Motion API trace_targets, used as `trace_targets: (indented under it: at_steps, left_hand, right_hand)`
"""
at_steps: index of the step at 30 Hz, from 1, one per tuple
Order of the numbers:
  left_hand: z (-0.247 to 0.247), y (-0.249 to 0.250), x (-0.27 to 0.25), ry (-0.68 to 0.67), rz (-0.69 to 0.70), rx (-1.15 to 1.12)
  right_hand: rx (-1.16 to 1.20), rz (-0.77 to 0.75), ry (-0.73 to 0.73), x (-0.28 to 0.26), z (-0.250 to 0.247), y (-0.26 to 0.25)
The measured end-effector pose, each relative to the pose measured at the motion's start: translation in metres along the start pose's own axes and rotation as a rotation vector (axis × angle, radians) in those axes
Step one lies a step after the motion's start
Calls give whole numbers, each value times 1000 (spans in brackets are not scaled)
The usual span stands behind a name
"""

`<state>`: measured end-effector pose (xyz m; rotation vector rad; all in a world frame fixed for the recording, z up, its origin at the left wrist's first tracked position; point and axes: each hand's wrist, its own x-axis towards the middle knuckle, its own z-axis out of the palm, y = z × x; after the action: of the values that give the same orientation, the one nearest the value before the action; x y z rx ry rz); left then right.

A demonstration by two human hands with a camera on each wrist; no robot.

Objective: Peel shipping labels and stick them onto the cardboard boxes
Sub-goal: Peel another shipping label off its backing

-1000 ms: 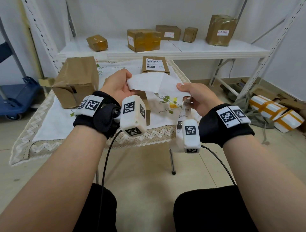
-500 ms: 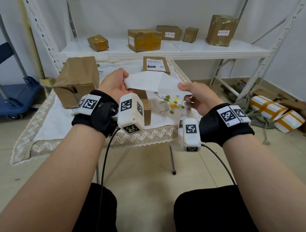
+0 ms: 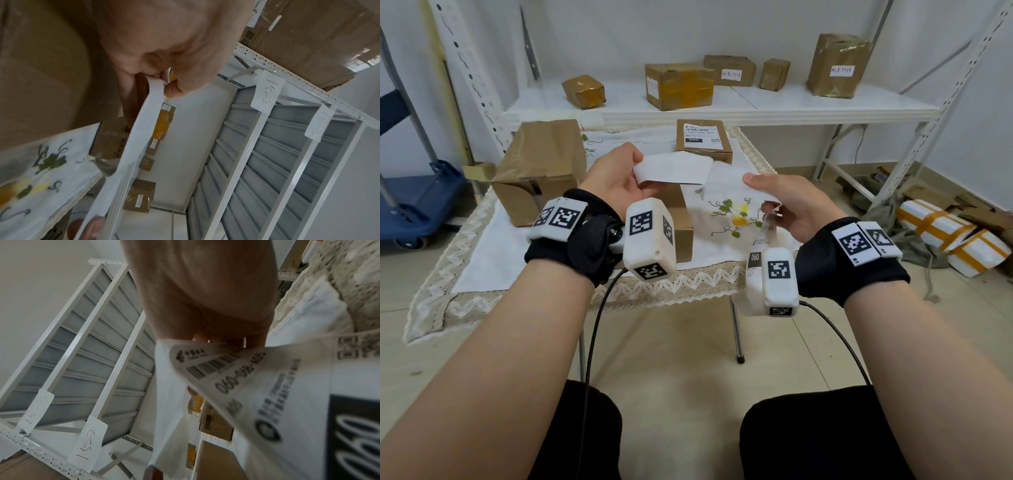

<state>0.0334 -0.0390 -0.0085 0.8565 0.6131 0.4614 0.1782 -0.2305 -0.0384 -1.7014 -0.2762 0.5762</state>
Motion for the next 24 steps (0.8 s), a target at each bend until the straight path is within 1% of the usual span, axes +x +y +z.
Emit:
trace_targets:
  at_steps: [5, 11, 15, 21, 24]
  left_hand:
    - [-4, 3, 2, 34, 34, 55]
    - [-11, 2, 4, 81, 37, 128]
    - [-13, 2, 6, 90, 42, 138]
    - [-13, 2, 6, 90, 56, 130]
    - [-14, 5, 5, 100, 70, 127]
  right_hand:
    - [-109, 11, -132, 6, 0, 5]
    - [-78, 47, -180, 1, 0, 2]
    - [-81, 67, -185, 0, -1, 2]
    - [-58, 86, -116, 1, -2, -1]
    - [-23, 84, -106, 3, 1, -2]
